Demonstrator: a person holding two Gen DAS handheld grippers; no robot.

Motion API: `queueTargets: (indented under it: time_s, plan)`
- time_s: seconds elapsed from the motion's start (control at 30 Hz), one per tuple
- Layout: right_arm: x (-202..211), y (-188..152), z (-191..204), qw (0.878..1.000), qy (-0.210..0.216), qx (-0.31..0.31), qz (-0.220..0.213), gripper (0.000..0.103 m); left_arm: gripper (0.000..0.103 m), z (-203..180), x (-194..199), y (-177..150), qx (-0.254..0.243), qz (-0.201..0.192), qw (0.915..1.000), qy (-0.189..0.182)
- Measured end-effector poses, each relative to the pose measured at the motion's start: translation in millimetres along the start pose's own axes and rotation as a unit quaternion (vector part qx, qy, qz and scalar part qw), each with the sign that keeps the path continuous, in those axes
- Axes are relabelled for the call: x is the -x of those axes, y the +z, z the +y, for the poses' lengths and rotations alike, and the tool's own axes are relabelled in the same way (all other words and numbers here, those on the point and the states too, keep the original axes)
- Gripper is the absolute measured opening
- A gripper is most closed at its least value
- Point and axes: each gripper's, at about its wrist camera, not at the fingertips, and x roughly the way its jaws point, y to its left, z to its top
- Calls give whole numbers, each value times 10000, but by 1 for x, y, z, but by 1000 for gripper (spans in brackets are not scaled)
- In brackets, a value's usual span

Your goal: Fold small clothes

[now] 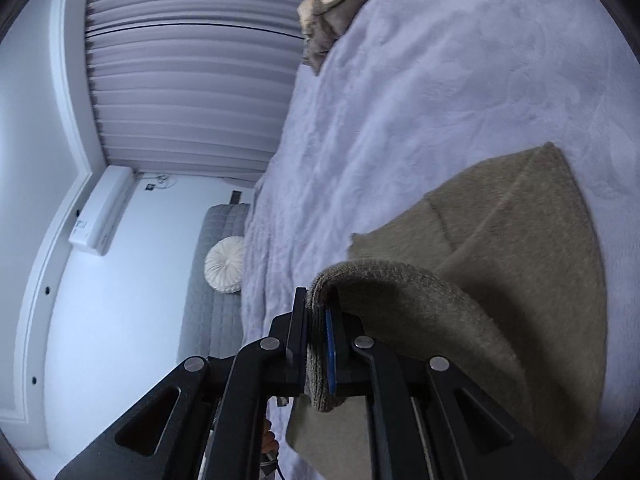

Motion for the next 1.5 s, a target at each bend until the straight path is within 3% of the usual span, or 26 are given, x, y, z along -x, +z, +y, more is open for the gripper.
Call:
queueTargets:
  time_s: [0.1, 0.27, 0.3, 0.37, 0.4, 0.5, 0.6, 0.63, 0.67, 0.7, 0.73, 0.77, 0.83, 0.9, 1.0, 1.1, 1.17, 1.27, 1.4, 1.5]
  plan:
    - [-7, 5, -17, 9996, -191, -225, -49, 9, 20, 4, -1, 1, 62, -16, 9999, -159]
    - [0, 9, -16, 9989, 83, -440, -172, 13, 21, -2, 34, 4, 5, -288, 9986, -452]
    - [4, 10, -11, 9987, 176, -418, -218, 18, 21, -6, 43, 4, -55, -354, 9982, -488]
    - [15, 12, 0, 9982, 356, -350, -340, 43, 21, -14, 56, 4, -217, -451, 9976, -478]
    - [18, 12, 7, 9979, 426, -311, -385, 61, 21, -18, 61, 3, -305, -496, 9972, -464]
    - [27, 10, 26, 9979, 534, -85, -350, 61, 21, -24, 65, 2, -501, -518, 9967, -372]
    - [33, 3, 32, 9982, 537, 16, -278, 61, 21, -13, 62, 0, -298, -371, 9978, -471]
    - [35, -3, 32, 9980, 588, 34, -226, 61, 31, -11, 58, -2, -312, -287, 9981, -440]
    - [33, -7, 27, 9986, 510, 37, -151, 61, 56, -10, 51, -3, -355, -145, 9989, -269]
    - [30, -12, 23, 9997, 229, 27, -8, 61, 65, -7, 43, -4, -379, -95, 9992, 125]
    - [21, -14, 18, 9999, -99, 23, 135, 61, 67, -6, 39, -5, -420, -190, 9976, 510]
    - [11, -16, 12, 9989, -388, 32, 247, 61, 67, -5, 37, -5, -480, -216, 9968, 600]
    - [-1, -21, 5, 9983, -488, 0, 327, 58, 67, -1, 45, -1, -271, -327, 9989, 220]
    - [-10, -19, 7, 9993, -239, -79, 277, 58, 67, 2, 63, 4, -9, -651, 9976, -223]
    - [-16, -3, 17, 9995, 249, -184, -55, 58, 67, -1, 83, 12, -114, -967, 9952, -122]
    - [-10, 11, 30, 9975, 585, -185, -361, 58, 67, -5, 80, 8, -588, -539, 9967, -154]
    - [-8, 12, 41, 9982, 513, -29, -307, 58, 67, -4, 72, -3, -816, -153, 9960, -328]
    - [-5, -1, 47, 9992, 69, 391, 10, 58, 67, 2, 66, -28, -847, 281, 9901, -1086]
    - [5, -21, 36, 9974, 73, 590, 405, 52, 67, -4, 55, -49, -922, 778, 9760, -1812]
    - [2, -32, 18, 9970, -30, 427, 642, 44, 67, -19, 35, -48, -1096, 999, 9740, -1710]
